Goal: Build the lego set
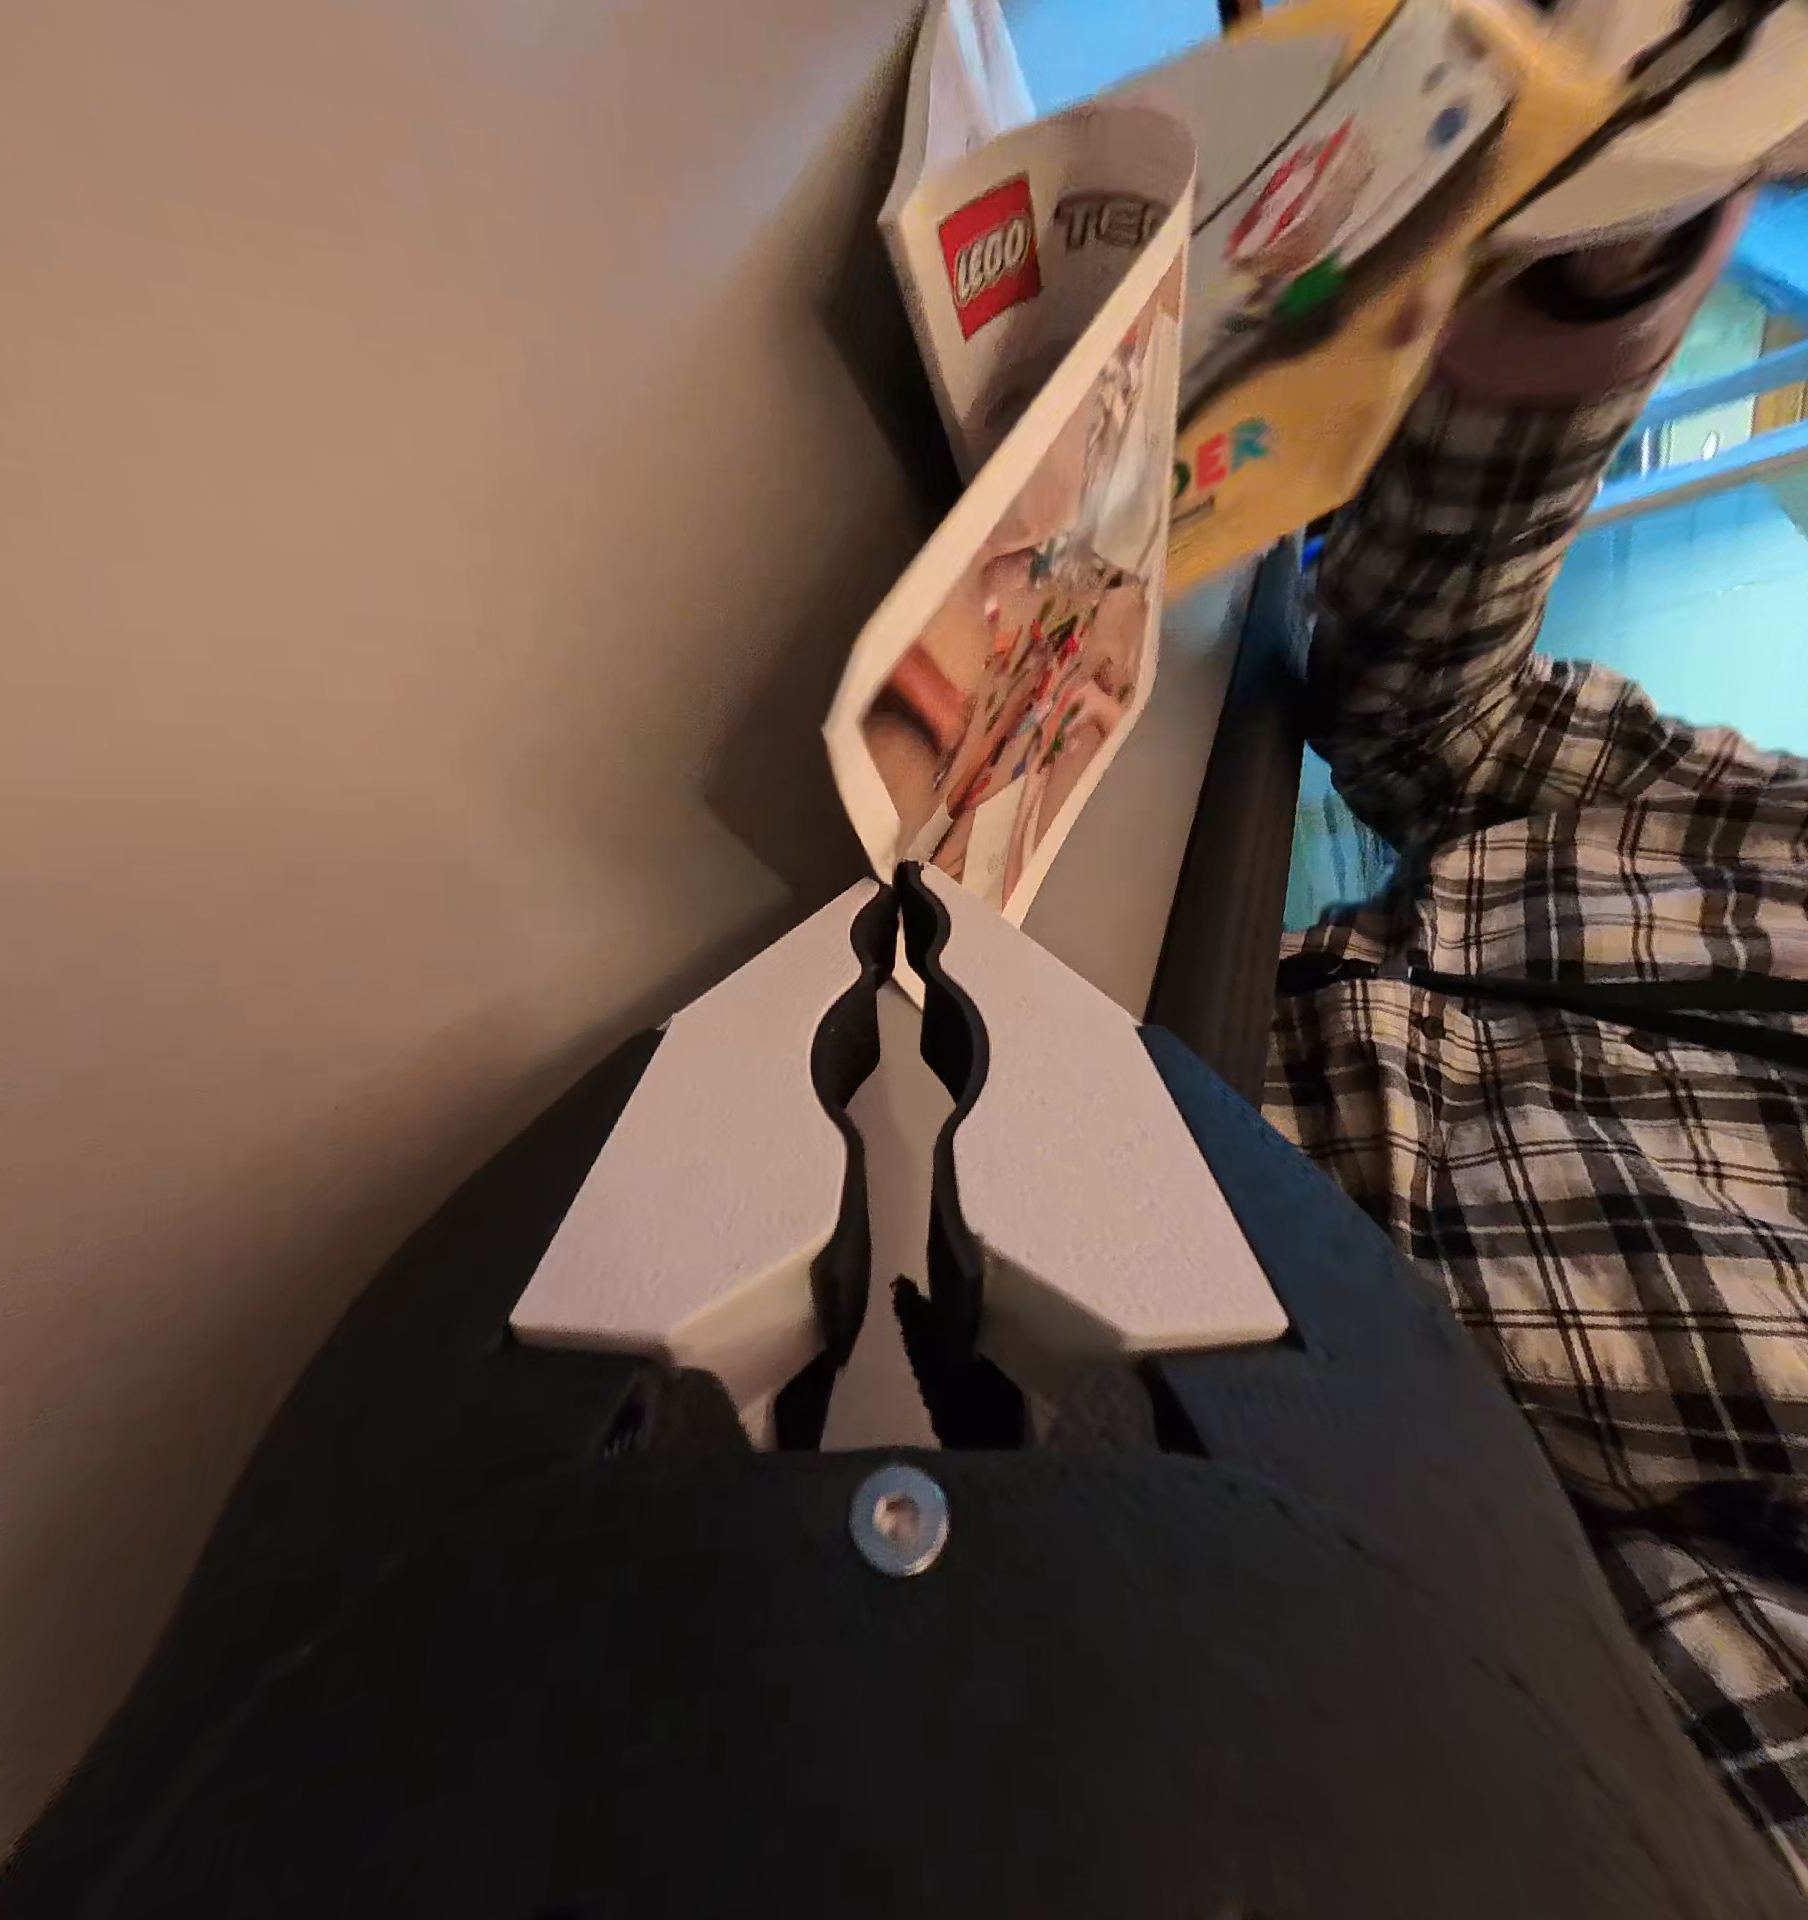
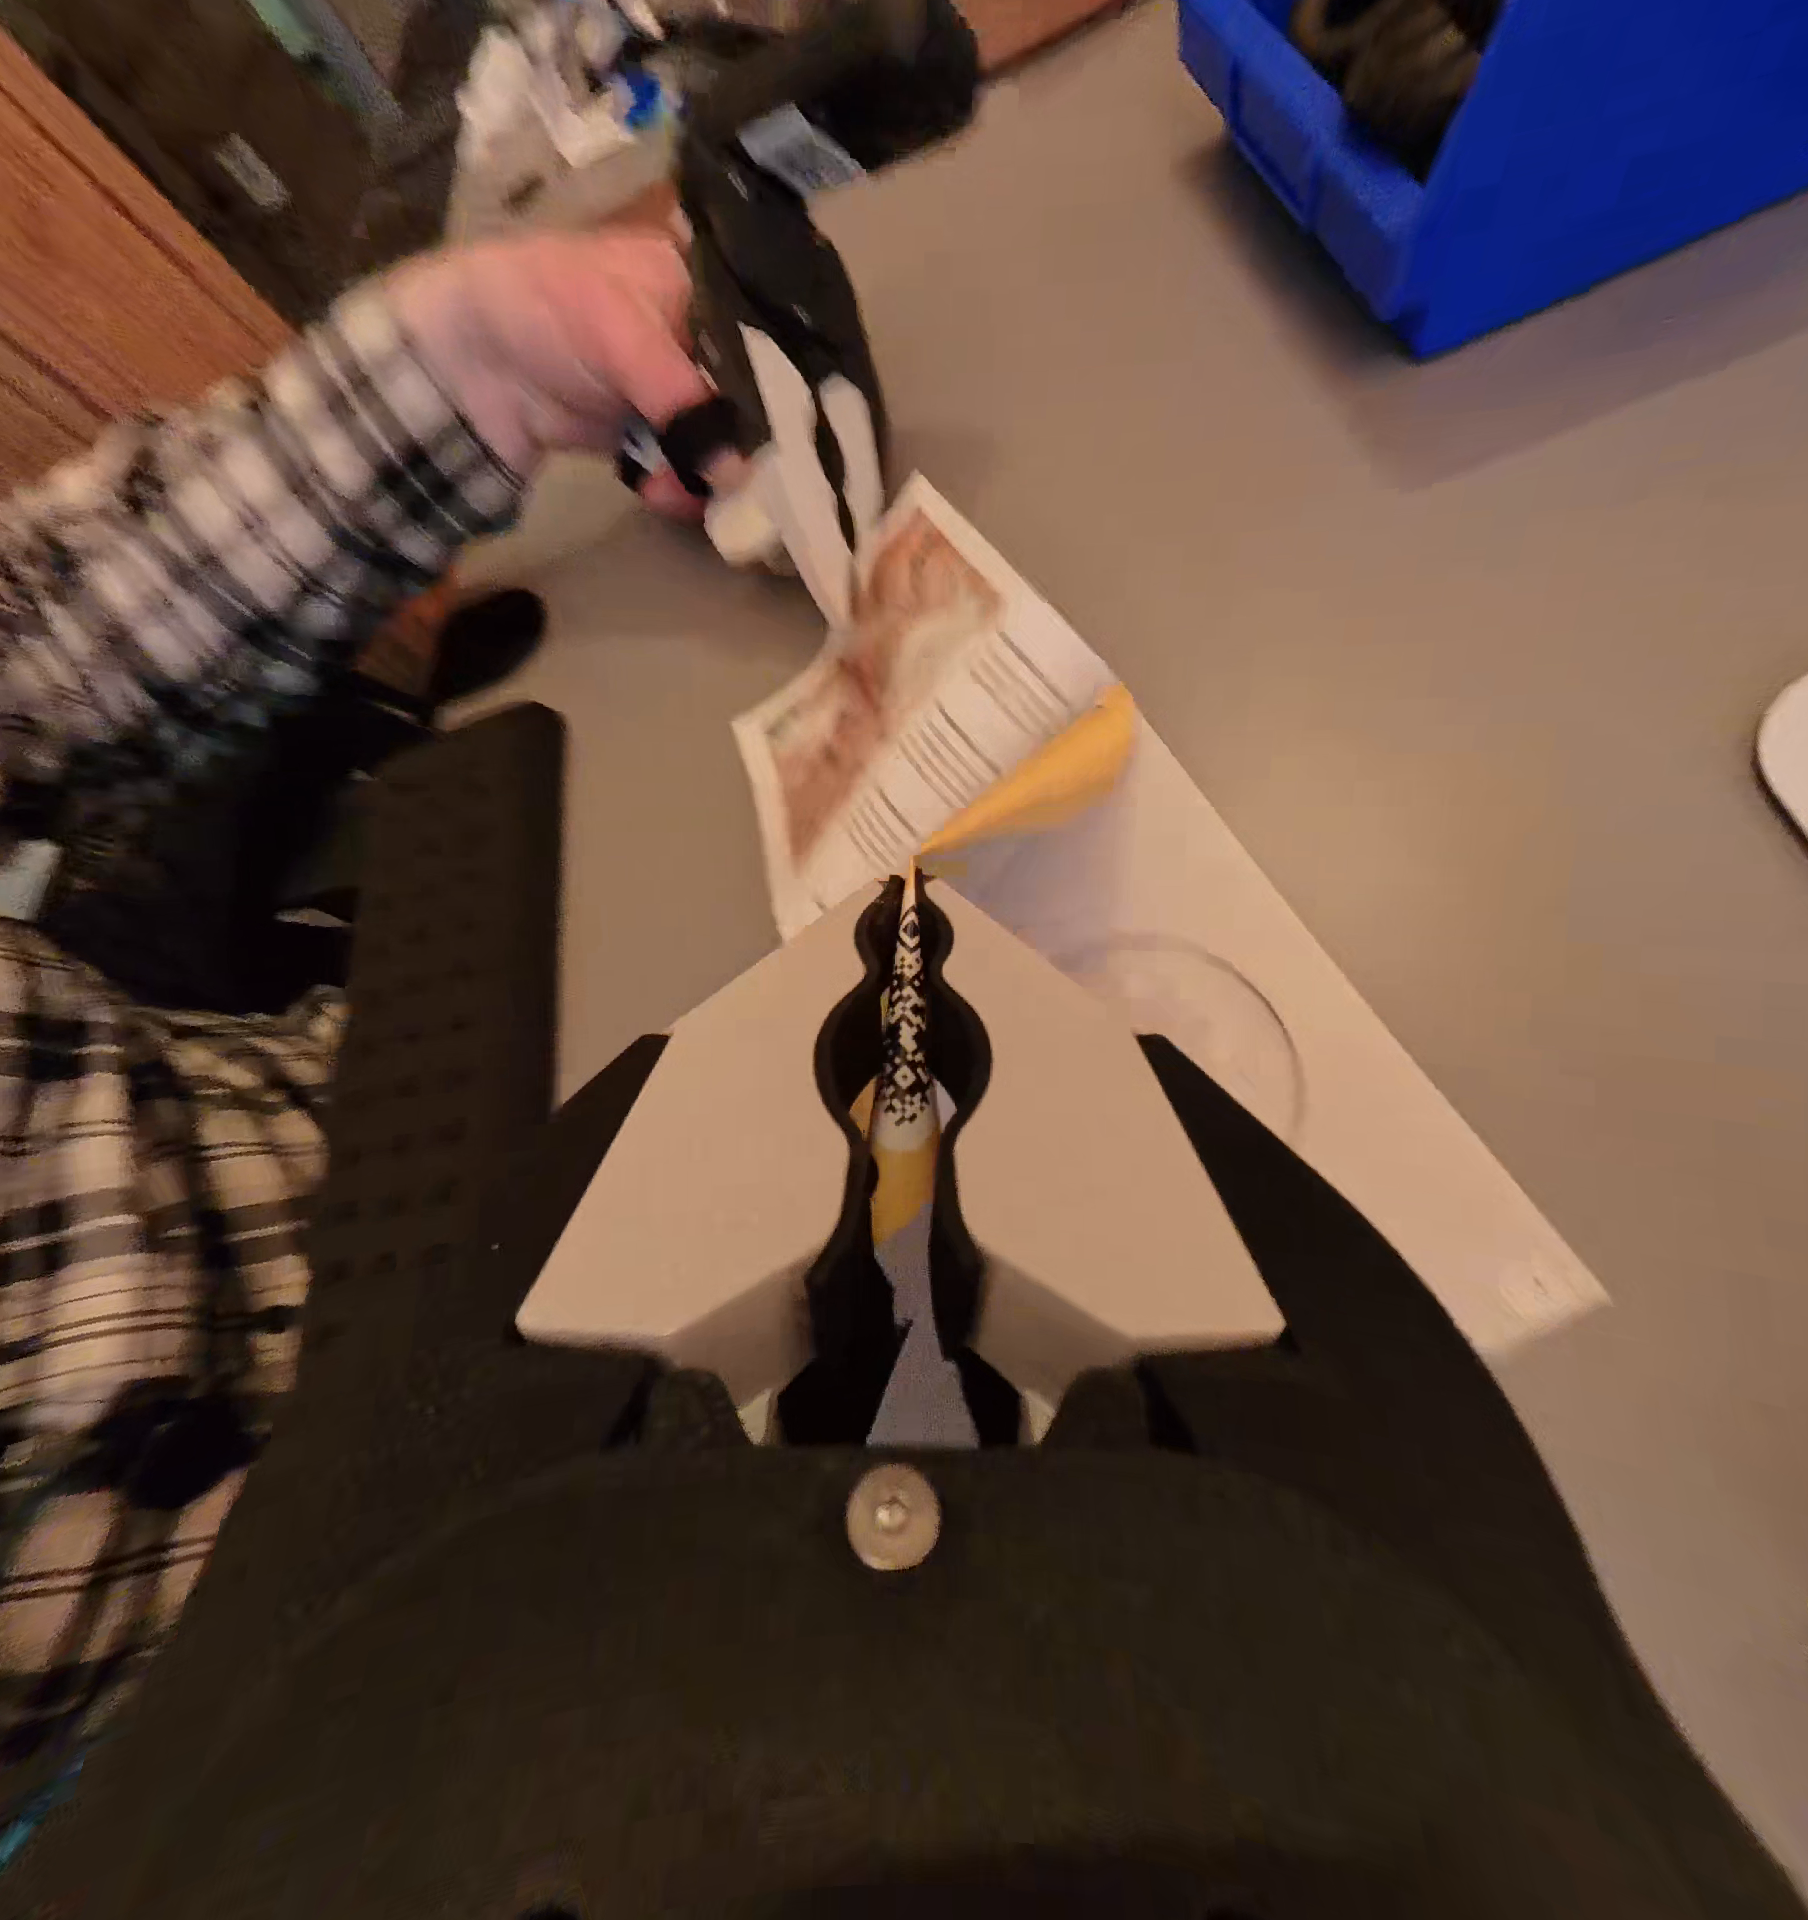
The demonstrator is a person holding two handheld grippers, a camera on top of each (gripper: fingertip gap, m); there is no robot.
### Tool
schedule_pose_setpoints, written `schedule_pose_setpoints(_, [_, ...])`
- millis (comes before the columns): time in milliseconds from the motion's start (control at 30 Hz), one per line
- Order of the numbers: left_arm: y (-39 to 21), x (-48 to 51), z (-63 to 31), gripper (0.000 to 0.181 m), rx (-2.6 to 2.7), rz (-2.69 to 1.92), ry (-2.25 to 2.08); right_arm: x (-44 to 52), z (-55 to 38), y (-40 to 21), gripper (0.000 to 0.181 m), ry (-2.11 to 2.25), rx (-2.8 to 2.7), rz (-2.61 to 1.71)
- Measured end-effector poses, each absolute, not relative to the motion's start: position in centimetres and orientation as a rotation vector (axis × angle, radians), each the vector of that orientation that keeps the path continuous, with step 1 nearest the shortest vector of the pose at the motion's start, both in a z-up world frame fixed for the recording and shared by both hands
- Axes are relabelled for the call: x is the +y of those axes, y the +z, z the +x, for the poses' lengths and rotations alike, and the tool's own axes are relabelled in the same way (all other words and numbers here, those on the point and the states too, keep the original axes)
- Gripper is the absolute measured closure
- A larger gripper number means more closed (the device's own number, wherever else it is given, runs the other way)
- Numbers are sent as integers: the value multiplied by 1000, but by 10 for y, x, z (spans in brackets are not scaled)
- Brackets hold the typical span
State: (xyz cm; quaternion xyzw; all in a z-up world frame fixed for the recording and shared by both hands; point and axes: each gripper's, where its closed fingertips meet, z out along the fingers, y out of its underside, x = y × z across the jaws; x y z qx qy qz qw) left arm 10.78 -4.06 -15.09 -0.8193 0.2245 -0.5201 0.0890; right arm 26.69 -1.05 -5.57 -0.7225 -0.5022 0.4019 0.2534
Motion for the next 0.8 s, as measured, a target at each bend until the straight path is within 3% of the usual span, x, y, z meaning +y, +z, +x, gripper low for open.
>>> schedule_pose_setpoints(100, [-153,-44,125,181,758,-2460,-1508,-24,252,-24,180,1297,-1305,-1877])
schedule_pose_setpoints(133, [-153,-44,127,181,768,-2460,-1511,-28,243,-23,170,1358,-1299,-1860])
schedule_pose_setpoints(300, [-152,-41,114,181,710,-2446,-1513,-39,206,-74,136,1457,-1329,-1920])
schedule_pose_setpoints(400, [-150,-45,108,181,708,-2435,-1527,-45,189,-59,135,1624,-1232,-1737])
schedule_pose_setpoints(600, [-146,-46,104,180,703,-2406,-1567,-66,160,-81,107,1668,-1357,-1804])
schedule_pose_setpoints(700, [-129,-47,104,165,665,-2282,-1702,-77,156,-92,100,1553,-1486,-1786])
schedule_pose_setpoints(800, [-116,-54,109,129,681,-2200,-1804,-77,157,-102,96,1422,-1562,-1771])
